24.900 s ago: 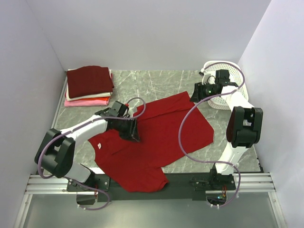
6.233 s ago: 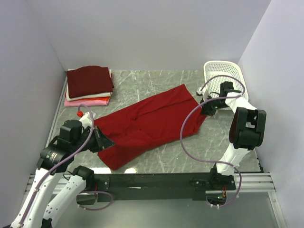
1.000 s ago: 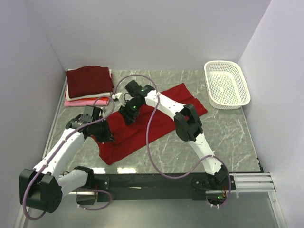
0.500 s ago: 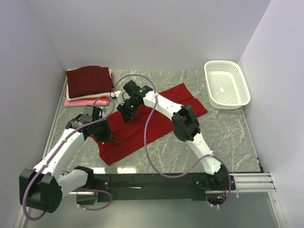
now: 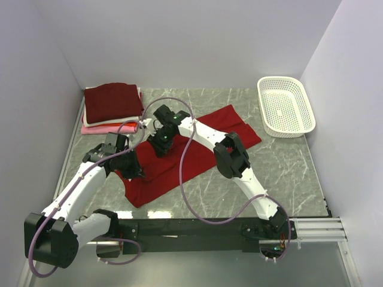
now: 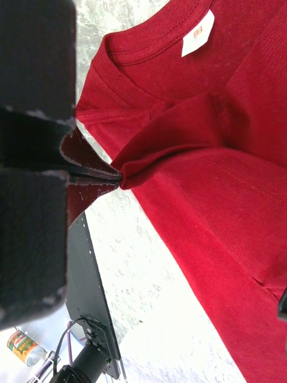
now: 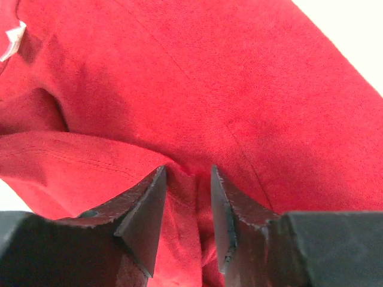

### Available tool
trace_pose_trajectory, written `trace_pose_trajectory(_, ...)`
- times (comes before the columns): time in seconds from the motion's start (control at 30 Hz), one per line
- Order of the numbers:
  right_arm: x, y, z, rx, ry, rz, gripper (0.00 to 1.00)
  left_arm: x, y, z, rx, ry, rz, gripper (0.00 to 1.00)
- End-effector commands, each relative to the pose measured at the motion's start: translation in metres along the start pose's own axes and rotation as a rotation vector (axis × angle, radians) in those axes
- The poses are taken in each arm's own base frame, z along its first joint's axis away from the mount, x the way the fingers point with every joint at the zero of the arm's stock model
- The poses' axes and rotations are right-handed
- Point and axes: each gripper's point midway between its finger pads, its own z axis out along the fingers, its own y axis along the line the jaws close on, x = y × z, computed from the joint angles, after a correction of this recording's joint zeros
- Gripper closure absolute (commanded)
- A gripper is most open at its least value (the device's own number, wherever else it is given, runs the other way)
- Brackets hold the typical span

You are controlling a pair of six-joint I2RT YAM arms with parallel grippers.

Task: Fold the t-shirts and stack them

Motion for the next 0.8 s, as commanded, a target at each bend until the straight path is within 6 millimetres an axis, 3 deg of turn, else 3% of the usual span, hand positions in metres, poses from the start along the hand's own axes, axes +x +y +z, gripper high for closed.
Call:
trace_pose_trajectory(0.0, -0.009, 0.004, -0.001, 0.000, -0.013, -0.016, 0.60, -0.007, -0.009, -0.006, 0.043, -0.036, 0.032, 1.00)
trace_pose_trajectory(0.17, -0.015, 0.004, -0.008, 0.011, -0.027, -0.030, 0.74, -0.009, -0.010, -0.008, 0.046, -0.042, 0.035, 1.00)
trace_pose_trajectory(0.43, -0.036, 0.011, -0.037, 0.015, -0.097, -0.045, 0.73, -0.009, -0.008, -0.008, 0.034, -0.044, 0.038, 1.00)
trace_pose_trajectory(0.63, -0.032, 0.014, -0.037, -0.002, -0.090, -0.040, 0.71, -0.010, -0.006, -0.007, 0.028, -0.044, 0.039, 1.00)
trace_pose_trajectory(0.77, -0.029, 0.015, -0.034, -0.012, -0.080, -0.036, 0.85, -0.009, -0.005, -0.006, 0.025, -0.043, 0.039, 1.00)
